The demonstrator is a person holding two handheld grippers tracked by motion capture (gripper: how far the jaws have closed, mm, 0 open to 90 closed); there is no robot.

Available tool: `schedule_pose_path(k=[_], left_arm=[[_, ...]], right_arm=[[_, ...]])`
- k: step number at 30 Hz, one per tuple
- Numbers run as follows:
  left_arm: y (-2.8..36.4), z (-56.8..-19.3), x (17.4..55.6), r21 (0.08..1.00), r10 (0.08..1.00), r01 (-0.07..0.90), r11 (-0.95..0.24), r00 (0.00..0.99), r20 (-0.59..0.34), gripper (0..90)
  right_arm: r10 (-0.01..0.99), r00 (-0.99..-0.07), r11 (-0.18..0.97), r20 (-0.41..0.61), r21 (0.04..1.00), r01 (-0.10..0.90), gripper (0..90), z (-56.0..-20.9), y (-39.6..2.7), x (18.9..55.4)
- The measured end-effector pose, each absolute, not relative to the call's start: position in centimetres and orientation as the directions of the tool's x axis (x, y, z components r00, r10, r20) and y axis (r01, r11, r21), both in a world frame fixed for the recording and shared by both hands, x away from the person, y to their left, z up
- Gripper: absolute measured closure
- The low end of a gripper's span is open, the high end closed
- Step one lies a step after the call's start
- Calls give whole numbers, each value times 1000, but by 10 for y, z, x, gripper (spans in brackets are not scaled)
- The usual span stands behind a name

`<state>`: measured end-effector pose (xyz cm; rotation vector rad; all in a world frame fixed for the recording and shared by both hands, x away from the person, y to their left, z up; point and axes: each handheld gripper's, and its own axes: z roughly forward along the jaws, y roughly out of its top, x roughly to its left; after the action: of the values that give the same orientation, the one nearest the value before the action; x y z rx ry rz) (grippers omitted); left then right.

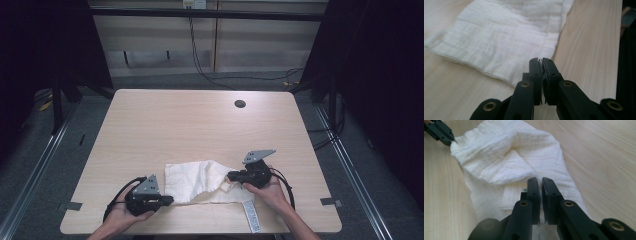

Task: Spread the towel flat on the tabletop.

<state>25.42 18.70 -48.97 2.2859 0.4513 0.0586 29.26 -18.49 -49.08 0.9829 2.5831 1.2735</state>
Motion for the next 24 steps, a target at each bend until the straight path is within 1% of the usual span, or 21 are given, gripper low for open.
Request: schedule_pose_path(k=[1,4,6,12,17,19,20,24], left_arm=[[191,-485,257,740,363,333,-585,923,-128,867],[200,-477,260,772,377,356,-527,912,-163,872],[204,-473,262,784,390,352,-512,908,-154,874],[210,-466,271,798,426,386,-463,886,-182,876],[211,-454,274,826,421,373,-422,888,-186,876],[210,-446,277,841,418,359,-404,890,-179,876],[210,-441,279,850,417,354,-391,891,-179,876],[208,-428,286,870,416,336,-361,893,-172,877]], right_arm=[[586,-788,441,186,743,504,851,-490,-185,292],[585,-789,434,187,750,499,852,-487,-184,290],[579,-792,427,192,757,495,854,-485,-184,288],[580,-786,384,214,779,496,858,-477,-188,287],[586,-778,334,226,808,486,861,-464,-196,285],[596,-775,318,208,826,466,862,-457,-199,283],[597,-778,316,196,834,452,863,-454,-199,282],[586,-784,302,206,842,446,866,-446,-197,283]])
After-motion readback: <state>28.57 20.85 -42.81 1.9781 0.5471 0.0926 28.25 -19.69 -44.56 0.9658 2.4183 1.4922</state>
